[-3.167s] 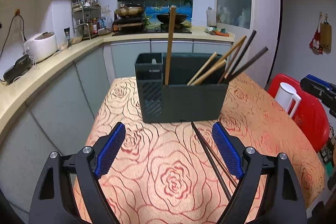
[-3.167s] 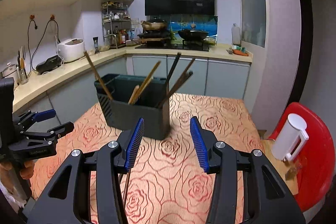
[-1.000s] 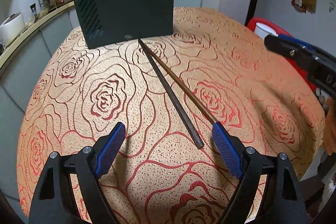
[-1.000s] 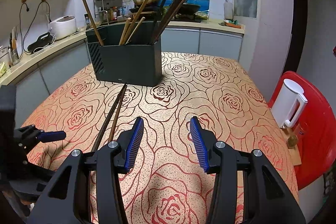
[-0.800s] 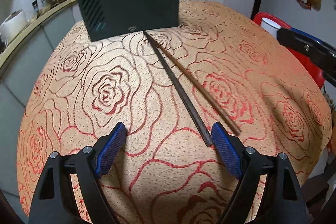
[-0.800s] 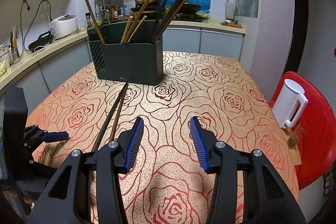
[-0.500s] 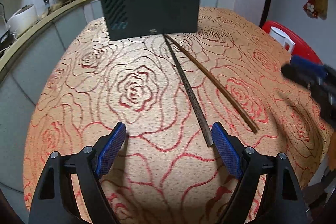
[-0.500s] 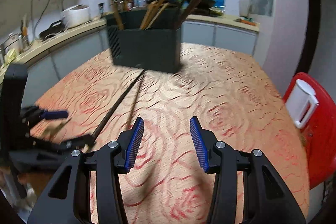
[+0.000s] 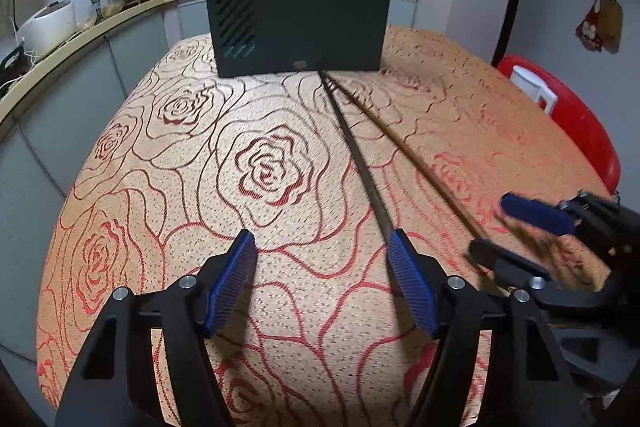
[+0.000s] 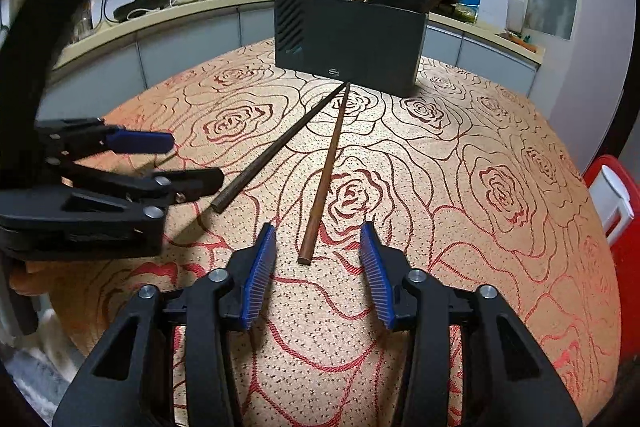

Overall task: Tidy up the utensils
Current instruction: 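Move both open tools back down to the last two chopsticks on the table, then grasp a bamboo chopstick with the right tool while the left tool grasps a dark chopstick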

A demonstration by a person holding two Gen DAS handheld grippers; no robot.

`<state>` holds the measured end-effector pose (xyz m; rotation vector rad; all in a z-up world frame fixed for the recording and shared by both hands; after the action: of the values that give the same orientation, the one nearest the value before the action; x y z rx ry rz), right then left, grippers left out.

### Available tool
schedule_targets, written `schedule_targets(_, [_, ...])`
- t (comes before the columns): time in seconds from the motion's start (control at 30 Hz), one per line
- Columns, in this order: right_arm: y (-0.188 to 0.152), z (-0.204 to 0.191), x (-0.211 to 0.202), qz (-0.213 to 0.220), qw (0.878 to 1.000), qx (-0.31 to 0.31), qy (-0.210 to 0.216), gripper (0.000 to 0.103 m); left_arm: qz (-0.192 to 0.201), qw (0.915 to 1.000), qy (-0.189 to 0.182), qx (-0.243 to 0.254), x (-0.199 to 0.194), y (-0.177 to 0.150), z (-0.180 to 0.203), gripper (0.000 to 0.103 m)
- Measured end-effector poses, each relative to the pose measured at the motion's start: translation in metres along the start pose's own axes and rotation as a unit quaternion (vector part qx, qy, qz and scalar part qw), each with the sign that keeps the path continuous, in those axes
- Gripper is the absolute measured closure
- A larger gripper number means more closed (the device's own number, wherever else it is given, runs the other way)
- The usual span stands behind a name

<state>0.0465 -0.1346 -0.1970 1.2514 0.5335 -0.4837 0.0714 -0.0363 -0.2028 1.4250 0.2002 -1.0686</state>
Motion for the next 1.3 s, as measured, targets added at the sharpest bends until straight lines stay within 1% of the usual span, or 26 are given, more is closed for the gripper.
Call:
schedule_targets(0.03, [-0.001,0.001,0.002,-0.005,1.000,0.000,0.000,0.071,0.003,1.0000,-0.004,0.002,-0.001,0.001,0.002,0.036])
schedule_targets(0.07, [-0.002,0.002,0.003,-0.007,1.000,0.003,0.000,0.072,0.005,1.0000,-0.007,0.004,-0.002,0.002,0.004,0.036])
schedule_targets(0.13, [-0.001,0.007,0.005,-0.007,1.000,0.006,-0.003,0.081,0.004,0.9999,-0.013,0.011,0.001,0.003,0.010,0.036])
schedule_targets(0.23, [0.000,0.011,0.008,-0.006,1.000,0.008,-0.010,0.089,-0.004,0.9997,-0.011,0.021,0.007,0.002,0.016,0.036])
schedule_targets(0.27, [0.000,0.013,0.008,-0.008,1.000,0.011,-0.012,0.089,-0.007,0.9996,-0.010,0.024,0.009,0.002,0.018,0.036])
schedule_targets(0.33, [0.000,0.019,0.010,-0.010,1.000,0.017,-0.021,0.093,-0.012,0.9994,-0.007,0.032,0.013,0.001,0.022,0.042])
schedule_targets(0.43, [-0.001,0.027,0.013,-0.014,0.999,0.027,-0.031,0.094,-0.020,0.9991,-0.001,0.037,0.018,0.001,0.023,0.054])
schedule_targets(0.63, [-0.003,0.037,0.016,-0.019,0.998,0.039,-0.049,0.094,-0.016,0.9991,0.001,0.040,0.020,0.001,0.026,0.062])
schedule_targets(0.8, [-0.002,0.036,0.018,-0.018,0.998,0.043,-0.048,0.094,-0.008,0.9992,0.003,0.040,0.020,0.000,0.026,0.063])
schedule_targets(0.93, [0.000,0.035,0.019,-0.022,0.998,0.056,-0.035,0.094,-0.003,0.9993,0.006,0.038,0.020,0.000,0.026,0.063])
schedule_targets(1.17, [0.001,0.032,0.020,-0.021,0.998,0.048,-0.035,0.094,0.000,0.9992,0.008,0.038,0.021,0.001,0.026,0.062])
schedule_targets(1.27, [0.000,0.031,0.019,-0.018,0.998,0.041,-0.039,0.094,0.001,0.9991,0.009,0.042,0.022,0.001,0.027,0.063])
schedule_targets(1.3, [0.000,0.031,0.019,-0.018,0.998,0.040,-0.039,0.094,0.001,0.9990,0.008,0.044,0.022,0.001,0.028,0.066])
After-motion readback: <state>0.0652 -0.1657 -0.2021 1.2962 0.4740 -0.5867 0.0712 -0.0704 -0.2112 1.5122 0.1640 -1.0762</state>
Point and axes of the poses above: each gripper's, at about its wrist camera, not at the fingertips, and x roughly the way its jaws point, z to its right, y to its top, the point moved 7 cm from there along x, roughly the way its jaws point, and after that the axes turned 15 degrees about -y, right-handed, at the moved point
